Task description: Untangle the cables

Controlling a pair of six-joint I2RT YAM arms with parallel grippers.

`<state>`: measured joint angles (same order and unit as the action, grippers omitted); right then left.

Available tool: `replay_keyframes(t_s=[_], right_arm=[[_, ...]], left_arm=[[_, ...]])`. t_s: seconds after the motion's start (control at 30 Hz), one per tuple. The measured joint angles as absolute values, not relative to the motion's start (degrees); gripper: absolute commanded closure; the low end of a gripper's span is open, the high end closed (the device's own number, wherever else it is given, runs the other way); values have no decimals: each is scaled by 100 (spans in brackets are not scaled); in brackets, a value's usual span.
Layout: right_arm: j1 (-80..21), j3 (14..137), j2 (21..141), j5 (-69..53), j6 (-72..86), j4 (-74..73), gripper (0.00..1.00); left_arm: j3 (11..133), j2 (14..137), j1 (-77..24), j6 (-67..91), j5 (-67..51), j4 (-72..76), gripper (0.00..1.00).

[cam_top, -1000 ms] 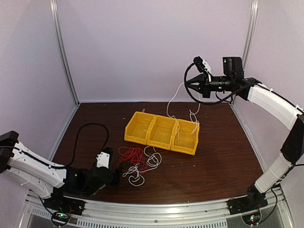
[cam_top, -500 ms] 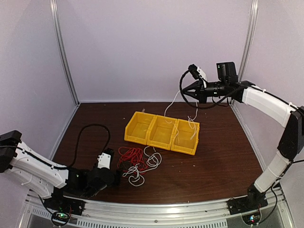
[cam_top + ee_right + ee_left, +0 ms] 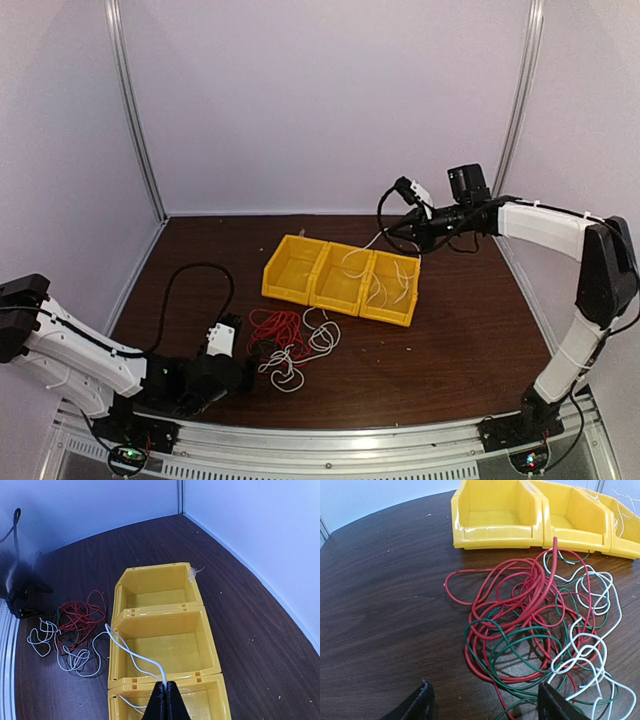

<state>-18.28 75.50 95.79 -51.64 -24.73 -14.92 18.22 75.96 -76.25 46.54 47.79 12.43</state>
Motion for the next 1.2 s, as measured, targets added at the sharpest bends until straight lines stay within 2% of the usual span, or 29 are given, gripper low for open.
replay_keyframes(t_s=[0.23,0.47,0.73,1.2], right_arm=[[-1839,7039,9996,-5013,-2622,-1525,100],[-2051,6973,10235,-4307,-2633,-1573,100],[-2488,7511,10831,-3301,-2460,-1918,100],[-2593,8119,10877,-1959,-2235,-3041,100]], left_arm=[[1822,7594,-7625,4659,4779,1240,28],[1826,7642,-7625,4657,4777,1251,28],[1881,7771,-7625,4604,4762,1258,28],[1914,7769,-7625,4484,4762,1374,28]])
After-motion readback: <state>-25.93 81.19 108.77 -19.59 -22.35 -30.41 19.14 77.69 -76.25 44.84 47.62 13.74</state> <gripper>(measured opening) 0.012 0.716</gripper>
